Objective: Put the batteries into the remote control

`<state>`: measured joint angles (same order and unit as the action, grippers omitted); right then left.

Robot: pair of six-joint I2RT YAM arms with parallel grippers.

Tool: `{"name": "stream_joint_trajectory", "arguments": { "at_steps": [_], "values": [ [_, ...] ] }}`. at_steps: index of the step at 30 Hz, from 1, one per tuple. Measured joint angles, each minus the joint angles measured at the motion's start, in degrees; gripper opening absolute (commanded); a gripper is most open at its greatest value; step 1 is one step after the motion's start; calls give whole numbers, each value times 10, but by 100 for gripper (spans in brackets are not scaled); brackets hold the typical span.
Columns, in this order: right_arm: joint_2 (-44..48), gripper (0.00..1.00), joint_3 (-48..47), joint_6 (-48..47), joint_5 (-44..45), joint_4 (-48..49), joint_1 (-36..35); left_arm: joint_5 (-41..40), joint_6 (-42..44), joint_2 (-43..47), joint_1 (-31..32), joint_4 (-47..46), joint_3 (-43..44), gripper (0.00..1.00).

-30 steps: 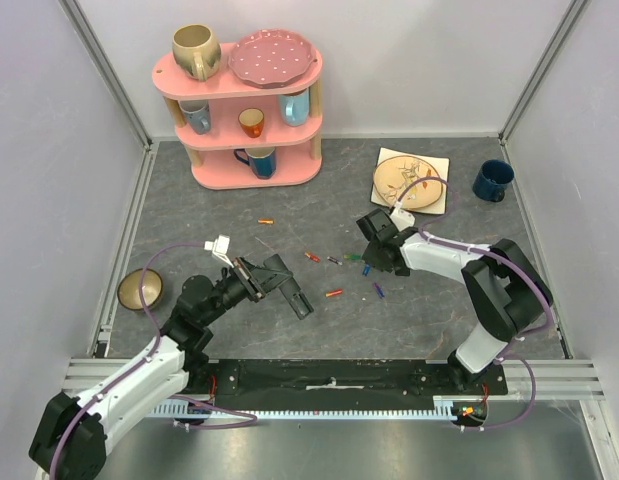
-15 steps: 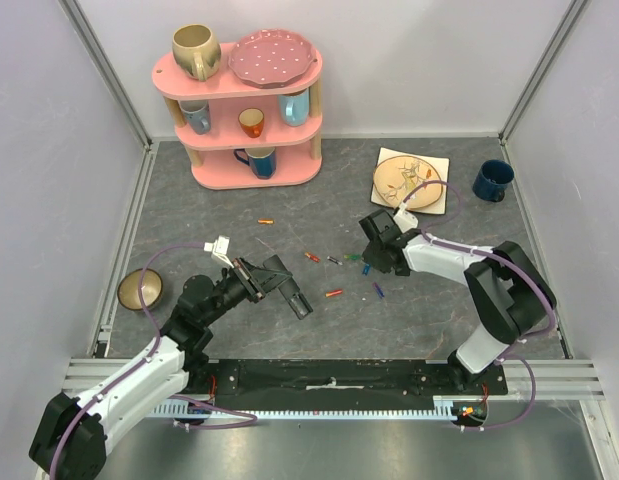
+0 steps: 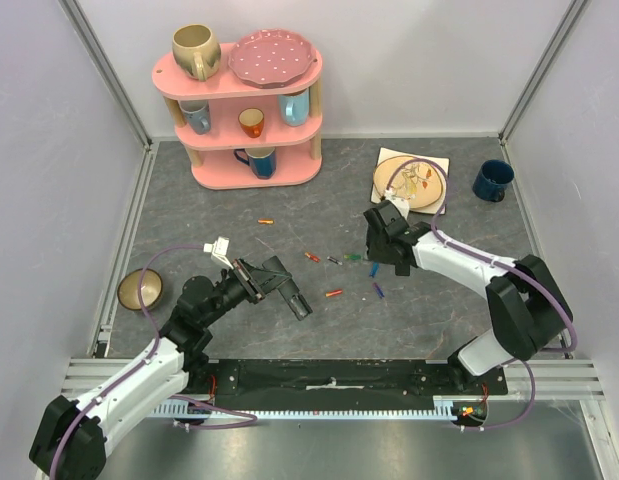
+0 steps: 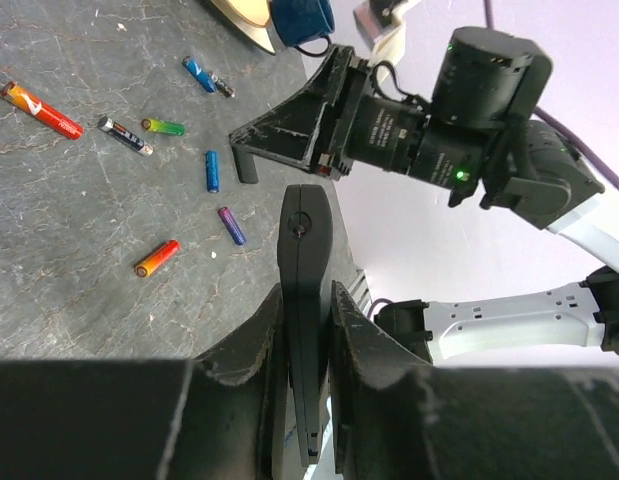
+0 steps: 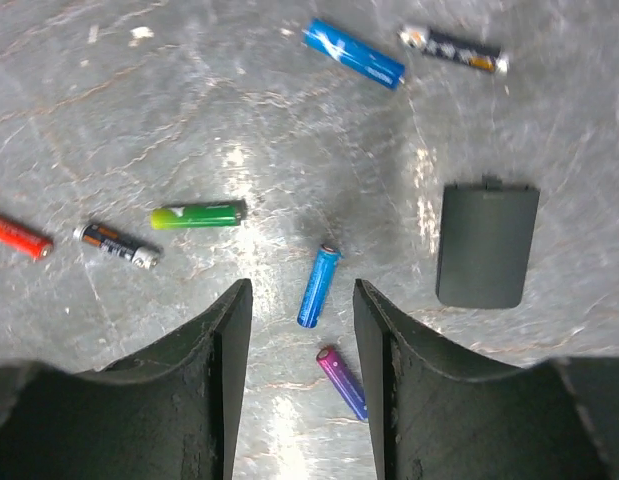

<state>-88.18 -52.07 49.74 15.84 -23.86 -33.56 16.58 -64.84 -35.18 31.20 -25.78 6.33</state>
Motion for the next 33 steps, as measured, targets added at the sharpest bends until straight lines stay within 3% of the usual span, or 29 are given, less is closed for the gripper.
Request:
{"name": "stream_joint_trajectory", "arguments": {
  "at_steps": [5, 10, 25, 33],
  "values": [
    [11, 56, -25, -156, -17, -22, 0, 0, 0, 1, 0, 0, -3, 2],
    [12, 60, -24, -239, -30, -46, 0, 0, 0, 1, 0, 0, -9, 2],
    [-17, 62, -17, -268, -75, -27, -6, 5, 0, 17, 0, 2, -10, 2],
    [-36, 54, -17, -256, -83, -22, -7, 5, 0, 26, 0, 5, -15, 2]
  ]
}}
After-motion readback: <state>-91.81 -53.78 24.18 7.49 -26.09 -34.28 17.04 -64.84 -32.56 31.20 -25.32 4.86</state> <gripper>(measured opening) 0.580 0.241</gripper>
